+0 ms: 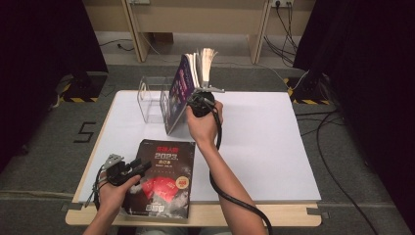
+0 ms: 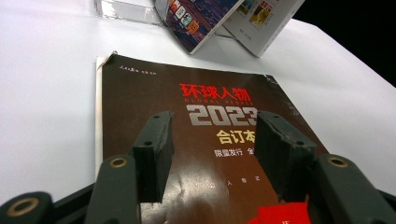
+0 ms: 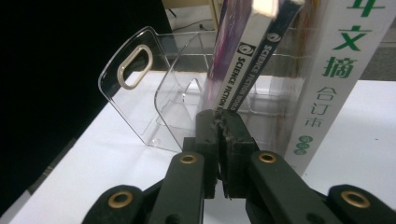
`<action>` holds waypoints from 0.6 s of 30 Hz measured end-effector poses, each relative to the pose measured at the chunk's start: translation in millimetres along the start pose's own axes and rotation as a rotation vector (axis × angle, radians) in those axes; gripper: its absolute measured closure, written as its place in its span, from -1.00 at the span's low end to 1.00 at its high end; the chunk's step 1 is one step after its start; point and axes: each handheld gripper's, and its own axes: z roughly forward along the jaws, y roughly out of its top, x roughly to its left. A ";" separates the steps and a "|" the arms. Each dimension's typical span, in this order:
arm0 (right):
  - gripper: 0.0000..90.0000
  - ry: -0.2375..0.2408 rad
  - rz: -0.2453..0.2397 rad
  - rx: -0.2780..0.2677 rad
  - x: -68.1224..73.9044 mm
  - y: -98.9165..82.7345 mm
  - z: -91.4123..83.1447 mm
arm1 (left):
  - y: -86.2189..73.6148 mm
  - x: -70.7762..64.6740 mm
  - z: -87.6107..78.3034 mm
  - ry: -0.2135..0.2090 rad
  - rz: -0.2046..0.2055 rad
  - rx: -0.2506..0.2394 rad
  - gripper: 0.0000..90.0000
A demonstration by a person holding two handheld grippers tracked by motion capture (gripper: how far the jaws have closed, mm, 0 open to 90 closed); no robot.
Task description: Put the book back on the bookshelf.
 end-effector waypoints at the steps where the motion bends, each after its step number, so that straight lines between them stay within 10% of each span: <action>1: 0.93 -0.001 -0.003 0.000 0.0 0.4 0.2 | -0.1 -0.2 0.2 -0.001 -0.001 0.000 0.04; 18: 0.75 0.028 -0.041 -0.052 5.0 5.7 -17.9 | 0.3 -0.4 0.2 0.001 0.000 -0.001 0.04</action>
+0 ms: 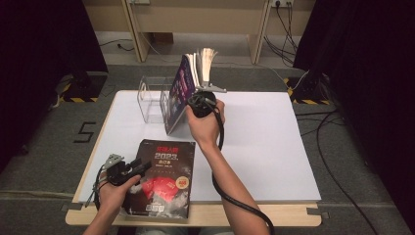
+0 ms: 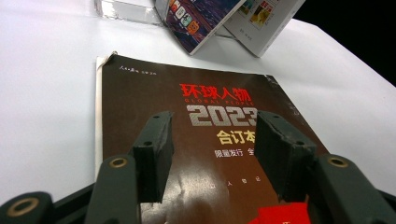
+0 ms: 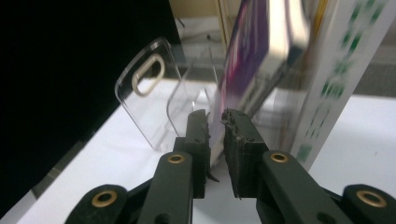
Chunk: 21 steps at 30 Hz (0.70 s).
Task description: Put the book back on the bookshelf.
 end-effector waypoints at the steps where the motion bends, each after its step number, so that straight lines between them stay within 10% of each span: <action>1: 0.75 0.000 0.000 0.000 0.0 0.0 0.0 | 0.0 0.0 0.0 0.000 0.000 0.000 0.04; 12: 0.65 -0.013 0.012 -0.095 -13.5 49.9 -1.2 | 1.1 2.2 -1.1 0.003 -0.005 -0.005 0.04; 21: 0.60 -0.028 -0.010 -0.029 -13.2 52.6 1.7 | 0.9 0.7 -1.3 0.000 -0.001 -0.007 0.04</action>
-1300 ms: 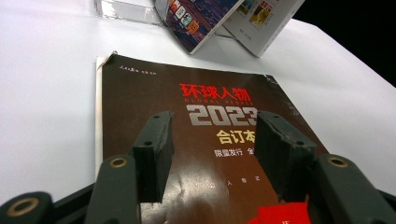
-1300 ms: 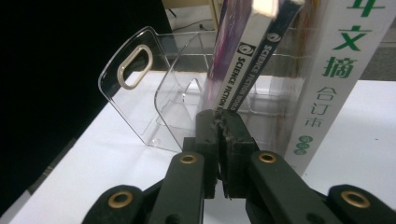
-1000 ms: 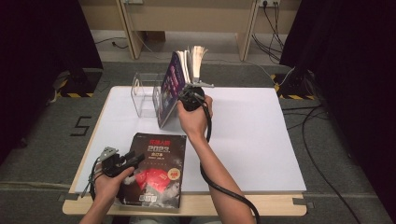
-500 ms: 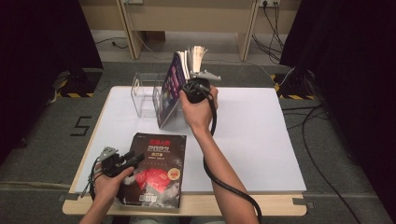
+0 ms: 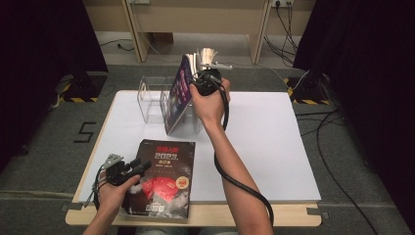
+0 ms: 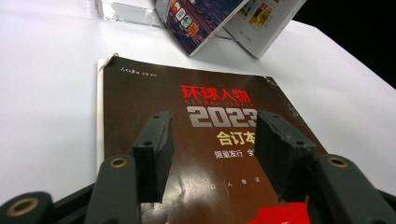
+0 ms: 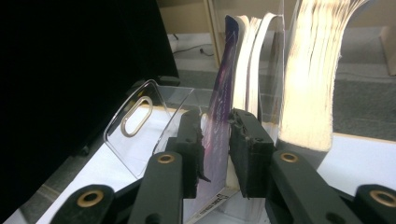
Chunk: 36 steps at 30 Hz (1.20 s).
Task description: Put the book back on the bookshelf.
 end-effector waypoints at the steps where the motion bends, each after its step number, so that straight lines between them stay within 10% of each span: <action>1: 0.58 0.000 -0.002 -0.005 0.5 -0.6 -0.7 | 0.2 0.2 0.0 0.001 -0.002 -0.001 0.04; 19: 0.50 -0.015 -0.023 0.013 -3.5 -7.7 -10.3 | -1.0 -1.0 1.4 -0.003 0.000 0.006 0.04; 36: 0.43 0.105 0.082 0.015 -12.5 -7.9 -11.5 | -1.7 -2.8 2.9 -0.004 0.006 0.010 0.04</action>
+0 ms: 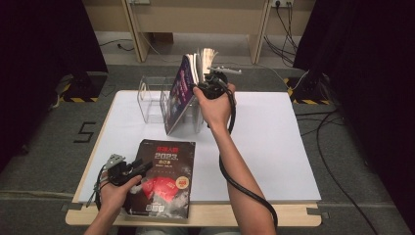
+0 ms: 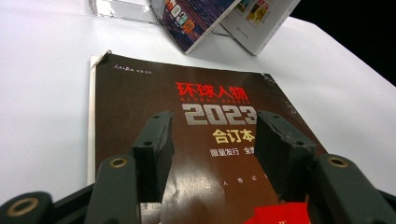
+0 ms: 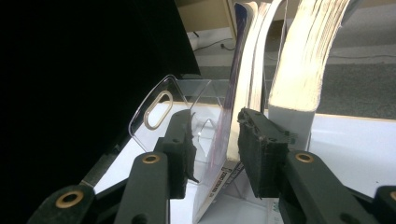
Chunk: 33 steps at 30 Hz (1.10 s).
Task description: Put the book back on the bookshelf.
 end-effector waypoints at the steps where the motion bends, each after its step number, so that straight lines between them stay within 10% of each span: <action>1: 0.43 -0.003 -0.002 -0.001 0.4 -0.7 -0.6 | 0.0 0.2 0.0 0.000 -0.001 0.000 0.04; 33: 0.48 -0.097 -0.104 0.013 18.1 -17.0 18.6 | 0.1 0.3 0.1 -0.001 -0.002 -0.001 0.04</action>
